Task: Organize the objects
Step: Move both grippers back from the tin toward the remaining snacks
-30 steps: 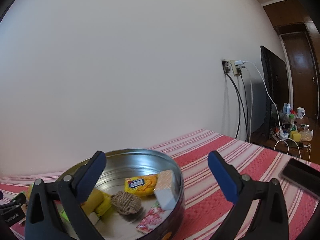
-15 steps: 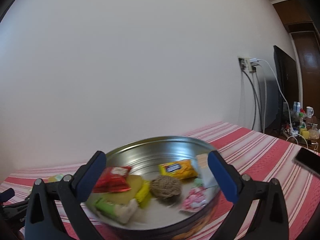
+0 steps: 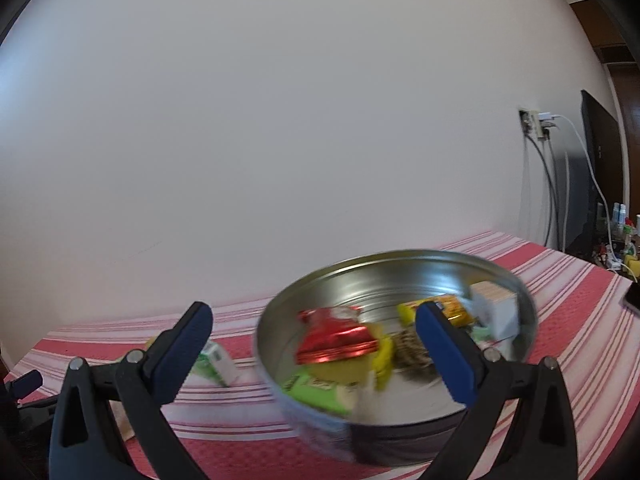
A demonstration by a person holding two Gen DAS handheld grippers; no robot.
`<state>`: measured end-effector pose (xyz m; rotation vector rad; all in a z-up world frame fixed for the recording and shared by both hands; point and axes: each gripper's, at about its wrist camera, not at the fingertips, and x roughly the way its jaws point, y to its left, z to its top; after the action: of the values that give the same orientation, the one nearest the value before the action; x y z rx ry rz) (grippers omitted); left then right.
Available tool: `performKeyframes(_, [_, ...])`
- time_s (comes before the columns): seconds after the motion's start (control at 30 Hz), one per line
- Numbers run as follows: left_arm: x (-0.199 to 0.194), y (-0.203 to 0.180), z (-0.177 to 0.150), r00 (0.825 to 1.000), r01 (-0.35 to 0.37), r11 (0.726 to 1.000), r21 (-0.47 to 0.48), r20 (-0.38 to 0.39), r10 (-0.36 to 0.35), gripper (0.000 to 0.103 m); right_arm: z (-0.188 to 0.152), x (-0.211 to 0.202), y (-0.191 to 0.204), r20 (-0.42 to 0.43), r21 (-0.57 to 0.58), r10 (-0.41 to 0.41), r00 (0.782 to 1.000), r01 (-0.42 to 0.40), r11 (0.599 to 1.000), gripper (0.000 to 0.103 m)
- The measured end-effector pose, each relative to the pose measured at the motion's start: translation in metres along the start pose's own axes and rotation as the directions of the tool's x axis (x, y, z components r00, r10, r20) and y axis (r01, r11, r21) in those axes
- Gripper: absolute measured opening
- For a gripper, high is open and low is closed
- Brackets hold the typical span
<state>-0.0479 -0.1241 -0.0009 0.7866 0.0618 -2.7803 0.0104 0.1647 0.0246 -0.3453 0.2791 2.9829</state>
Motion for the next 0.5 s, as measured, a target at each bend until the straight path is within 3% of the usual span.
performKeyframes(0.3, [0.021, 0.045, 0.006, 0.996, -0.076, 0.997, -0.030, -0.051, 0.074, 0.094, -0.012, 0.011, 0.049, -0.083, -0.051, 0.089, 0.993, -0.093, 0.994, 0.103])
performKeyframes(0.5, [0.032, 0.068, 0.009, 0.991, -0.115, 0.993, -0.027, -0.074, 0.113, 0.094, -0.023, 0.024, 0.082, -0.187, -0.079, 0.156, 0.970, -0.173, 0.982, 0.103])
